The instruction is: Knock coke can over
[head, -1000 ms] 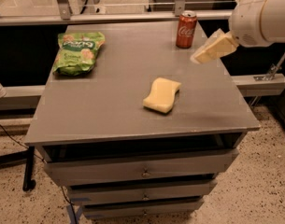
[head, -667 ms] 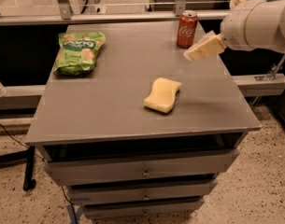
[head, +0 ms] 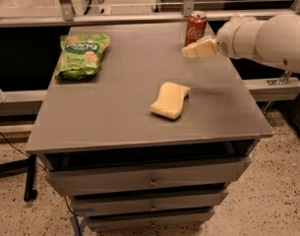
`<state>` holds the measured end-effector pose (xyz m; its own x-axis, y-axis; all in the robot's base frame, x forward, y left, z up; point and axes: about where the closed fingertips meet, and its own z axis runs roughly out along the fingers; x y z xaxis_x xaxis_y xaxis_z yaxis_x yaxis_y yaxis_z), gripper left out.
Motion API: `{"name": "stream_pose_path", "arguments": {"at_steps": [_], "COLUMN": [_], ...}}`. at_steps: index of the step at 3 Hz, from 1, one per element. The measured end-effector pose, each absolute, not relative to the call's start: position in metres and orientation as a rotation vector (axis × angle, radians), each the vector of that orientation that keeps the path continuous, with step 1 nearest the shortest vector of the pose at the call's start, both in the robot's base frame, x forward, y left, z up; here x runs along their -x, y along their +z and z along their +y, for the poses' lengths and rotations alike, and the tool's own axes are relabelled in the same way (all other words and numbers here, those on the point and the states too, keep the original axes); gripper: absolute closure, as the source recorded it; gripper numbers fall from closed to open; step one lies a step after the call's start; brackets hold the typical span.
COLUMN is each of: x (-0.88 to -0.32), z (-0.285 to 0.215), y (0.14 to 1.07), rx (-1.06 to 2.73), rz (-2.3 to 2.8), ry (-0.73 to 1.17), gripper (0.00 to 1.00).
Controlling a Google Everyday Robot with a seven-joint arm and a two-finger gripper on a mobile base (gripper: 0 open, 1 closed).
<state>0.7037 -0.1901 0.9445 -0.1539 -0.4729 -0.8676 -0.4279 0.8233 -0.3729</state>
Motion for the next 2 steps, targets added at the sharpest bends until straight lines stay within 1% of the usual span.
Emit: {"name": "stream_pose_path", "arguments": {"at_steps": [2], "x": [-0.765], "z": [-0.199], "y": [0.908], "rx": [0.59], "rz": [1.755], "ry": [0.033], "gripper": [0.0]}}
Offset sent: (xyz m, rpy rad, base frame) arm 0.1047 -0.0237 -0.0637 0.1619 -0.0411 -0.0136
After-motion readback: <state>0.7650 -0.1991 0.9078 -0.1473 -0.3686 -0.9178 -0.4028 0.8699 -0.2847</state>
